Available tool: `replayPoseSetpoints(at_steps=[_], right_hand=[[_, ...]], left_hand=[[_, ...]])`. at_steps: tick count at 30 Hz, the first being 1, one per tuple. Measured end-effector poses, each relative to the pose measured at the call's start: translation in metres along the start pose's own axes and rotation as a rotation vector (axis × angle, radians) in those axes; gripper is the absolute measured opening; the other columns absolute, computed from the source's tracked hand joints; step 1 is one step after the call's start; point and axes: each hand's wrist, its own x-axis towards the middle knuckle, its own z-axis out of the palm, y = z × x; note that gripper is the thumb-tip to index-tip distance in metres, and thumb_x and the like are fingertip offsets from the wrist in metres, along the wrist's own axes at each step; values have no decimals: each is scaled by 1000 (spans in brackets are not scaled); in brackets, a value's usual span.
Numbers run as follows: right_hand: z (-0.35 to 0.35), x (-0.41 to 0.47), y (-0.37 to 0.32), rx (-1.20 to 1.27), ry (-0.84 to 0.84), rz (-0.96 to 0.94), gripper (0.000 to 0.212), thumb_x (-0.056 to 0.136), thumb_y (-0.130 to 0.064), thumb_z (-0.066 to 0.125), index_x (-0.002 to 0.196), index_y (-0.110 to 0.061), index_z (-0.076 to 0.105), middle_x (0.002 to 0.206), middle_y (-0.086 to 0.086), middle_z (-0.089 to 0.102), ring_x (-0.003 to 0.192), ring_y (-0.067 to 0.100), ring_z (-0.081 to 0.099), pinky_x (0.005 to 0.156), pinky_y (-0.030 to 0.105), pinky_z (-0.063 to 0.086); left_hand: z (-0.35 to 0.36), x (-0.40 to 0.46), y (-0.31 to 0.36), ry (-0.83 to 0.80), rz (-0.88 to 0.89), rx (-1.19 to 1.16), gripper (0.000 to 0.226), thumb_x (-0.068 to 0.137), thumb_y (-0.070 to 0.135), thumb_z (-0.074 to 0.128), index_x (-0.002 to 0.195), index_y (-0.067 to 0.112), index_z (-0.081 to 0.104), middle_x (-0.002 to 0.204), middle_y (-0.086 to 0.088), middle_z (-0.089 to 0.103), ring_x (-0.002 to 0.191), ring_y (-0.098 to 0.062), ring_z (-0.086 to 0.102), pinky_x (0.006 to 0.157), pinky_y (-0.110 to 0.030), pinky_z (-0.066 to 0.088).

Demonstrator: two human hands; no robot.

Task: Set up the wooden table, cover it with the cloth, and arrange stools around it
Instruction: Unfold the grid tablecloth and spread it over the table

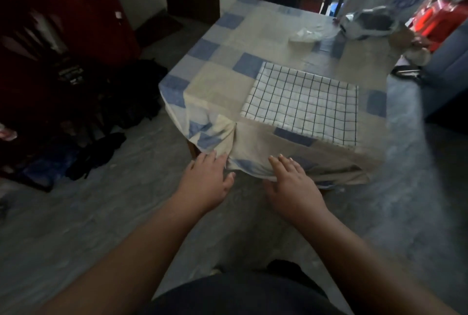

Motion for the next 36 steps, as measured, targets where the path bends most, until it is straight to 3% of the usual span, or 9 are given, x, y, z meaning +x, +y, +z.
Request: replayPoseSetpoints(at_steps=[8, 16, 20, 27, 32, 36], right_hand=[[-20, 141, 60, -12, -49, 36, 66, 101, -52, 39, 160, -28, 18, 167, -2, 17, 154, 19, 11, 124, 36, 13], [-47, 287, 122, -41, -174, -36, 66, 102, -53, 36, 160, -31, 12, 168, -5, 11, 155, 17, 6, 126, 40, 11], [-52, 341, 132, -33, -217, -54, 66, 102, -51, 38, 160, -31, 12, 168, -4, 13, 155, 18, 7, 125, 41, 13], [-42, 409, 131, 23, -235, -8, 61, 102, -43, 46, 157, -25, 25, 158, -2, 36, 146, 20, 30, 115, 38, 33], [-37, 442, 119, 19, -265, 31, 59, 102, -40, 47, 155, -26, 28, 155, -3, 40, 143, 18, 34, 112, 36, 36], [-31, 456, 112, 26, -289, 27, 54, 102, -39, 48, 152, -24, 34, 149, -2, 45, 138, 19, 38, 108, 35, 40]], left_hand=[[6, 170, 12, -40, 20, -34, 68, 95, 53, 35, 154, 20, 30, 159, -8, 33, 147, -27, 28, 119, -44, 25], [2, 309, 52, -135, -107, -92, 62, 101, 41, 43, 156, 18, 27, 160, -8, 32, 146, -24, 28, 120, -41, 26], [-1, 357, 54, -168, -191, -202, 57, 99, 35, 47, 152, 17, 34, 153, -9, 41, 138, -28, 38, 116, -42, 31], [9, 430, 35, -161, -388, -428, 51, 96, 24, 55, 143, 11, 43, 143, -15, 50, 128, -31, 49, 104, -37, 39], [22, 468, 20, -220, -465, -456, 50, 91, 29, 63, 136, 13, 49, 135, -11, 56, 120, -29, 56, 99, -37, 46], [26, 488, 19, -268, -497, -479, 48, 89, 30, 68, 129, 11, 50, 121, -10, 62, 106, -26, 61, 85, -31, 45]])
